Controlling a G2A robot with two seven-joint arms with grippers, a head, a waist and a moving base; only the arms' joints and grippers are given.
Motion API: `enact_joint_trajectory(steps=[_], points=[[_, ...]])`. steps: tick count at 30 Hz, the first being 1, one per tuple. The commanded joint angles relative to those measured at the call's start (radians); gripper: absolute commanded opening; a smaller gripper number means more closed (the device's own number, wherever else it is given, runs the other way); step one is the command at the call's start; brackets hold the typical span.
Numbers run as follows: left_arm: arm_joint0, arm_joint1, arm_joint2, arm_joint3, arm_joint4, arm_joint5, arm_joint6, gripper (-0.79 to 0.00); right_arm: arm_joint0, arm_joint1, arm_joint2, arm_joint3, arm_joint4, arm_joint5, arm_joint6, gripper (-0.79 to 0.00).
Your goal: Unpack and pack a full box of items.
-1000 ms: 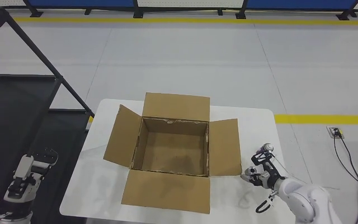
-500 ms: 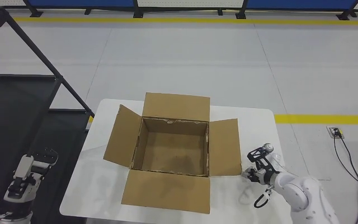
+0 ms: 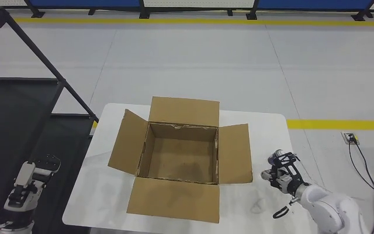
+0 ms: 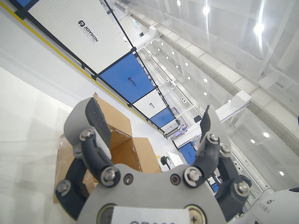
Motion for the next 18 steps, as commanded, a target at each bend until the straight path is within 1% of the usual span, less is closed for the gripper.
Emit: enact_joint_trajectory(steps=[1,3,6,8,10,12,14,16,18], points=[[0.000,0.000,0.000,0.000,0.000,0.000,0.000,0.000,-0.032,0.000,0.038,-0.080,0.070,0.044,-0.023,-0.785],[0.000,0.000,0.000,0.000,0.000,0.000,0.000,0.000,-0.064,-0.001,0.066,-0.168,0.145,0.070,-0.046,-0.785],[0.000,0.000,0.000,0.000,0.000,0.000,0.000,0.000,-0.101,-0.001,0.084,-0.314,0.198,0.113,-0.051,-0.785],[0.000,0.000,0.000,0.000,0.000,0.000,0.000,0.000,-0.114,-0.001,0.066,-0.412,0.201,0.142,-0.046,-0.785],[0.000,0.000,0.000,0.000,0.000,0.000,0.000,0.000,-0.114,-0.001,0.025,-0.493,0.179,0.168,-0.033,-0.785],[-0.001,0.000,0.000,0.002,0.000,0.005,0.005,0.000,-0.093,-0.002,-0.037,-0.552,0.155,0.206,-0.023,-0.785],[0.004,-0.002,-0.003,0.009,-0.012,0.006,0.017,0.000,-0.054,-0.003,-0.124,-0.579,0.120,0.227,0.001,-0.785],[0.018,-0.004,-0.009,0.014,-0.022,-0.005,0.015,0.000,0.009,-0.005,-0.240,-0.570,0.050,0.241,0.039,-0.785],[0.035,-0.007,-0.015,0.018,-0.033,-0.019,0.018,0.000,0.097,-0.012,-0.378,-0.525,-0.026,0.268,0.071,-0.785]])
